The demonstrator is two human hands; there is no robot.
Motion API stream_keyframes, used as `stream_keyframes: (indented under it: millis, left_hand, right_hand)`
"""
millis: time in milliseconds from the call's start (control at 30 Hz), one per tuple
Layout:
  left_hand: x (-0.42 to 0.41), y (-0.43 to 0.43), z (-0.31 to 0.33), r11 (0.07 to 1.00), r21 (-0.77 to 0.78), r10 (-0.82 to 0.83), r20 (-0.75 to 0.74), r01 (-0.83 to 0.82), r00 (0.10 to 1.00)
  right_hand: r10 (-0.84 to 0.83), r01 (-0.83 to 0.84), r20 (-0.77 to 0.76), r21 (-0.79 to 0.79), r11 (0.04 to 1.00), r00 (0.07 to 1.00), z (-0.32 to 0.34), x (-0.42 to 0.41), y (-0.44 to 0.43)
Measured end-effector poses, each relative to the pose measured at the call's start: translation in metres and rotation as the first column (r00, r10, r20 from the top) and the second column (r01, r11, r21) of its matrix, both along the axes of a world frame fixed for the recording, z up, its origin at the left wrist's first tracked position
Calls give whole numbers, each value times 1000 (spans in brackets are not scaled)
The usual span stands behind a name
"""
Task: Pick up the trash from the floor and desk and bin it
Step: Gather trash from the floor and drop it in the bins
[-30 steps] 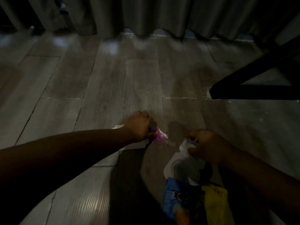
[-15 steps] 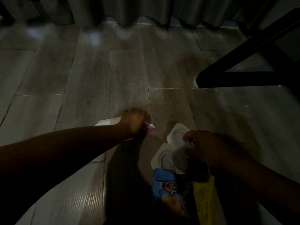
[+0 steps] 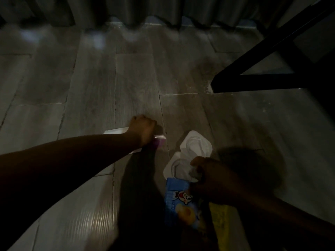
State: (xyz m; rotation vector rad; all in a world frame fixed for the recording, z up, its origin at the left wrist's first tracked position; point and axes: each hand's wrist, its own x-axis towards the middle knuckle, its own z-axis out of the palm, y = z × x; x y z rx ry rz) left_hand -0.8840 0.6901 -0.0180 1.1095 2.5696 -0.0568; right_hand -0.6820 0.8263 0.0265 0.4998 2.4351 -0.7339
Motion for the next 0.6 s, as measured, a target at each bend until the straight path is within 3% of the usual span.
stream_keyframes:
  millis: [100, 233, 400, 467, 533, 600]
  left_hand:
    - [-1, -4, 2, 987, 160, -22, 81, 9, 996]
    - [-2, -20, 10, 945, 301, 54, 241, -128, 969]
    - [-15, -61, 5, 970, 167, 145, 199, -180, 969]
    - [-17, -71, -2, 964, 152, 191, 174, -218, 966]
    - [-15, -75, -9, 962, 157, 208, 115, -224, 971]
    - [-12, -78, -15, 966, 172, 186, 45, -191, 981]
  right_hand:
    - [46, -48, -53, -32, 998, 998, -10, 4, -3]
    - [31, -41, -112, -88, 995, 993, -7, -3, 1]
    - [-132, 87, -110, -344, 935, 985, 12, -20, 20]
    - [-277, 210, -119, -396, 894, 953, 12, -28, 30]
    - [-415, 337, -155, -370, 866, 897, 2, -33, 37]
    - [-356, 315, -242, -194, 929, 902, -10, -31, 40]
